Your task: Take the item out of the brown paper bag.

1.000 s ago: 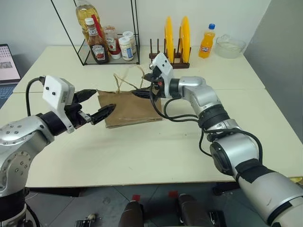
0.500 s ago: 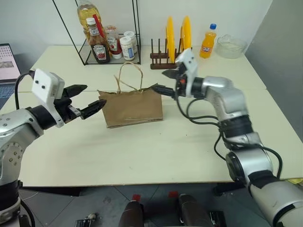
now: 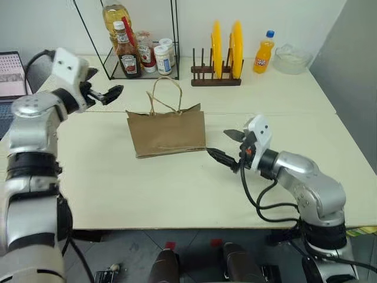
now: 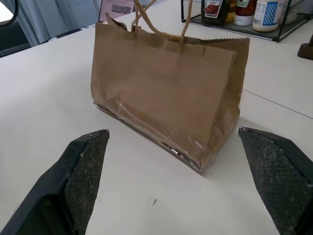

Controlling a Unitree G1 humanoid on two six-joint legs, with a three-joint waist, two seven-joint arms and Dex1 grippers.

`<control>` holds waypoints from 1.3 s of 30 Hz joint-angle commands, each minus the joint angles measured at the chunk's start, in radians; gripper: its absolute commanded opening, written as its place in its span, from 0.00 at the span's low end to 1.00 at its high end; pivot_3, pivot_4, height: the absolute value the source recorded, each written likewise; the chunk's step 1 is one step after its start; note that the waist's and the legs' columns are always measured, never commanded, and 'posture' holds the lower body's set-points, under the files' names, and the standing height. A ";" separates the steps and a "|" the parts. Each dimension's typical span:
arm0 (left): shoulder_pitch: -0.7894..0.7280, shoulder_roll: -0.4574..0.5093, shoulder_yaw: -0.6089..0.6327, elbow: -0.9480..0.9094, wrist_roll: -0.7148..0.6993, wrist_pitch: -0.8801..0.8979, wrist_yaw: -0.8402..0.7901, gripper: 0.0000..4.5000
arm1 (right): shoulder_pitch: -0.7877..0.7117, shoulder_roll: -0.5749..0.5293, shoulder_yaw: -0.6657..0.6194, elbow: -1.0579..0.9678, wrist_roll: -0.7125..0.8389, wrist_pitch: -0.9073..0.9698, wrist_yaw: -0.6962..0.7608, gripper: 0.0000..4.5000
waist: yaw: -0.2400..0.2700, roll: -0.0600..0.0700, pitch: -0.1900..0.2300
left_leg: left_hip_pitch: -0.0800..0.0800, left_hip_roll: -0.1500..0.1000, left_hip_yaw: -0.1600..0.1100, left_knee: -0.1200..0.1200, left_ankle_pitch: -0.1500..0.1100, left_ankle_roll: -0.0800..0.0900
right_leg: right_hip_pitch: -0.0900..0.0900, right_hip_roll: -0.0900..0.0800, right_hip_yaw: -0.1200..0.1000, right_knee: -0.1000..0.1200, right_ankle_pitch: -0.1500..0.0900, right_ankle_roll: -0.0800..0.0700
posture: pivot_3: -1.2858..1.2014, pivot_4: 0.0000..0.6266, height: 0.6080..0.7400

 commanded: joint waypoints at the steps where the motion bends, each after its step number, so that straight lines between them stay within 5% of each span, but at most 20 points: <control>1: -0.108 -0.024 -0.054 0.205 0.099 -0.131 -0.040 1.00 | 0.029 0.010 -0.016 -0.098 0.007 -0.026 -0.067 0.99 | -0.004 0.000 0.000 | 0.000 0.000 0.000 0.000 0.000 0.000 | 0.000 0.000 0.000 0.000 0.000 0.000 | 0.52 0.24 1.00; 6: -0.165 -0.051 -0.113 0.318 0.155 -0.185 -0.221 1.00 | 0.083 -0.010 -0.017 -0.160 0.025 -0.054 -0.090 0.99 | -0.010 0.000 0.000 | 0.000 0.000 -0.001 0.000 0.000 0.000 | 0.000 0.001 0.000 0.001 0.000 0.000 | 0.52 0.24 1.00; 13: -0.128 -0.029 -0.128 0.234 0.136 -0.118 -0.520 1.00 | 0.118 -0.049 -0.058 -0.217 0.107 -0.108 -0.043 0.99 | -0.009 0.000 0.000 | 0.000 0.000 -0.001 0.000 0.000 0.000 | 0.000 0.001 0.000 0.001 0.000 0.000 | 0.52 0.24 1.00; 19: 0.097 0.017 -0.120 -0.208 0.061 0.080 -0.643 1.00 | 0.106 -0.113 -0.047 -0.177 0.115 -0.221 0.026 0.99 | -0.014 0.000 0.000 | 0.000 0.001 -0.001 0.000 0.000 0.000 | 0.000 0.001 0.000 0.001 0.000 0.000 | 0.52 0.24 1.00; 28: 0.421 0.130 -0.048 -0.878 -0.084 0.408 -0.586 1.00 | 0.126 -0.176 -0.002 -0.037 0.076 -0.370 0.110 0.99 | -0.005 0.000 0.000 | 0.001 0.001 0.000 0.000 0.000 0.000 | 0.001 0.000 0.001 0.002 0.000 0.000 | 0.52 0.24 1.00; 39: 0.565 0.215 -0.028 -1.135 -0.103 0.192 -0.591 1.00 | 0.160 -0.297 0.031 0.091 0.071 -0.472 0.284 0.99 | -0.001 0.000 0.000 | 0.001 0.001 0.001 0.000 0.000 0.000 | 0.001 0.001 0.001 0.000 0.000 0.000 | 0.52 0.24 1.00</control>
